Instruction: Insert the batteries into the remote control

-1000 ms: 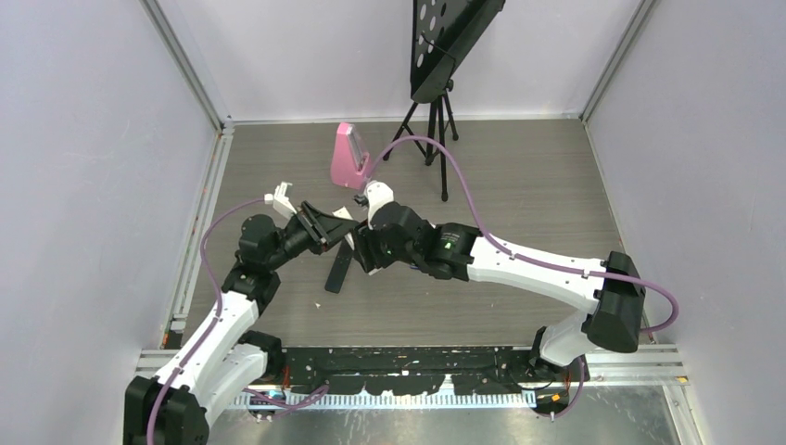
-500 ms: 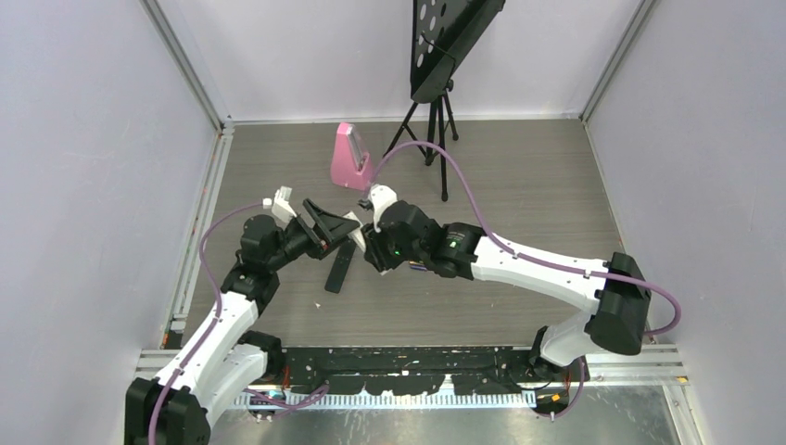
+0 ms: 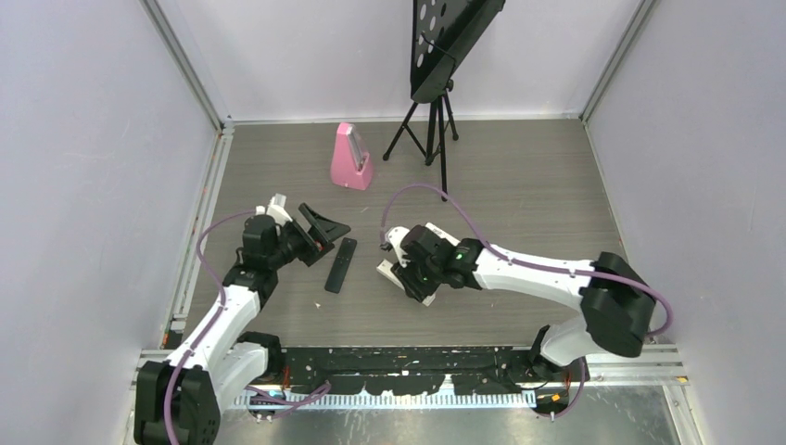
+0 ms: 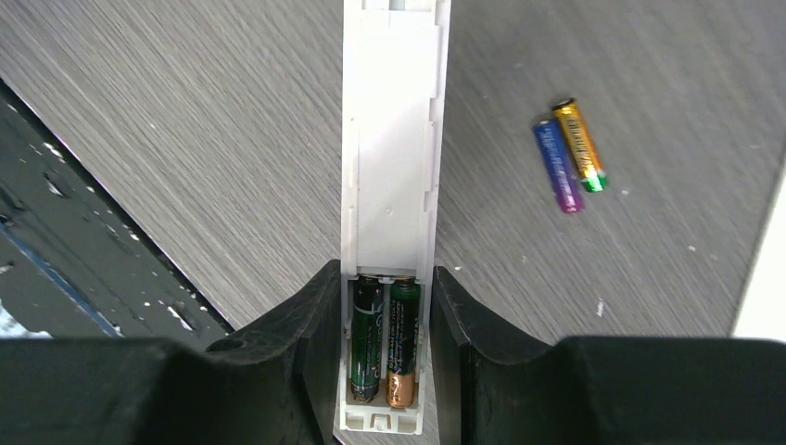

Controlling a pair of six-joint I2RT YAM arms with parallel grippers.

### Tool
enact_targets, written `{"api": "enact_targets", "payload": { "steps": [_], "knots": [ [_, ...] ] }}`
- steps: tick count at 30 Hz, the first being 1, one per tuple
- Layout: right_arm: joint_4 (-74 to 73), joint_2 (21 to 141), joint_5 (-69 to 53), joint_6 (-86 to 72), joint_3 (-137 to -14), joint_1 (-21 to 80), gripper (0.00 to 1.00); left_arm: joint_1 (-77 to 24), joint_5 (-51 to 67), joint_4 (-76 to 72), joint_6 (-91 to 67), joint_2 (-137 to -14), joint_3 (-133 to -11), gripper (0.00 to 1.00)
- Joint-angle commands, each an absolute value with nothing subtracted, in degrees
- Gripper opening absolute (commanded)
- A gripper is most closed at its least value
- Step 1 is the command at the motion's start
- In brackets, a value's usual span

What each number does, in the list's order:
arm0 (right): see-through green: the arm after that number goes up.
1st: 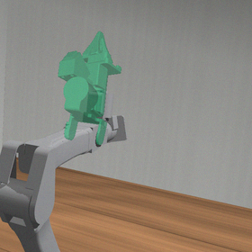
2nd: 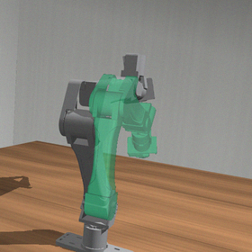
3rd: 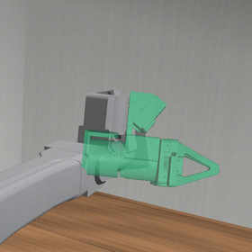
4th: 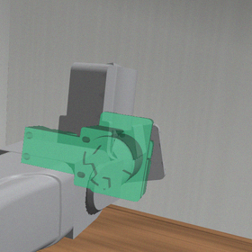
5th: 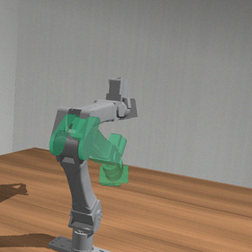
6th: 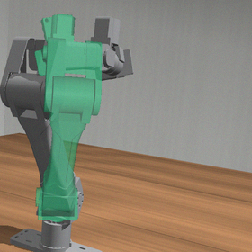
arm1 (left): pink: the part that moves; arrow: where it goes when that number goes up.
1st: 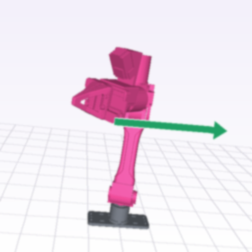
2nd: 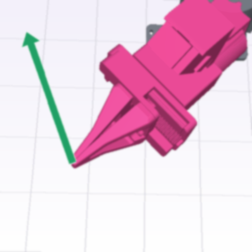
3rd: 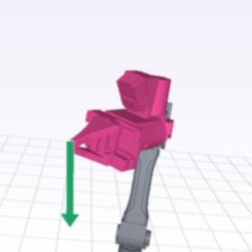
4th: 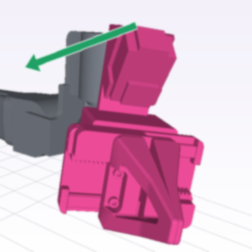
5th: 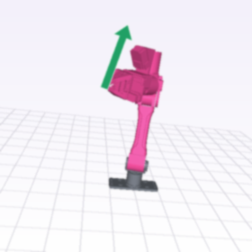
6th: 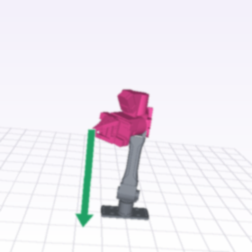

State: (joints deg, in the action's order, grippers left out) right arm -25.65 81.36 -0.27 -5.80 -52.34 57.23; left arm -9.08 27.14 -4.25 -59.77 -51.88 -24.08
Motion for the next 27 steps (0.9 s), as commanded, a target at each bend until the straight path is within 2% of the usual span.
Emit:
{"api": "enact_targets", "payload": {
  "steps": [1, 5, 6, 7, 10, 12, 16, 18, 23, 27],
  "knots": [
    [-23.87, 87.04, -4.87, -1.15, -54.86, 57.04, 0.01, -8.89, 30.23, -3.54, -54.99, -53.17, -27.28, 0.91],
    [-23.05, 90.2, -4.79, -0.27, -55.04, 57.06, 0.01, -8.88, 31.56, -2.79, -53.81, -53.86, -28.03, 0.92],
    [-23.54, 91.09, -4.51, -0.26, -55.38, 57.04, 0.01, -8.88, 31.49, -2.62, -53.65, -53.92, -28.1, 0.93],
    [-24.75, 92.2, -4.2, 1.21, -56.04, 57.04, 0.01, -8.88, 31.65, -2.48, -53.55, -53.98, -28.19, 0.99],
    [-25.92, 94.42, -2.93, 1.75, -57.26, 57.02, 0.03, -8.88, 31.91, -1.63, -52.76, -54.47, -28.78, 1.0],
    [-26.2, 94.95, -1.94, 1.56, -57.51, 57.04, 0.11, -8.9, 31.86, -1.43, -52.34, -54.57, -29.06, 1.0],
    [-27.6, 94.08, -0.27, 0.4, -58.56, 57.03, 0.44, -8.88, 31.82, -1.35, -51.57, -54.73, -29.3, 1.0],
    [-28.41, 92.77, -0.26, 0.18, -59.1, 57.04, 0.53, -8.88, 31.82, -1.38, -51.27, -54.95, -29.52, 1.0],
    [-32.37, 87.92, -1.17, 0.09, -61.55, 57.05, 0.61, -8.79, 31.25, 0.98, -48.62, -55.4, -31.24, 1.0],
    [-32.68, 84.35, 5.45, -3.06, -62.34, 54.91, 0.63, -8.78, 30.19, 2.66, -46.78, -55.27, -32.48, 1.0]
  ]
}}
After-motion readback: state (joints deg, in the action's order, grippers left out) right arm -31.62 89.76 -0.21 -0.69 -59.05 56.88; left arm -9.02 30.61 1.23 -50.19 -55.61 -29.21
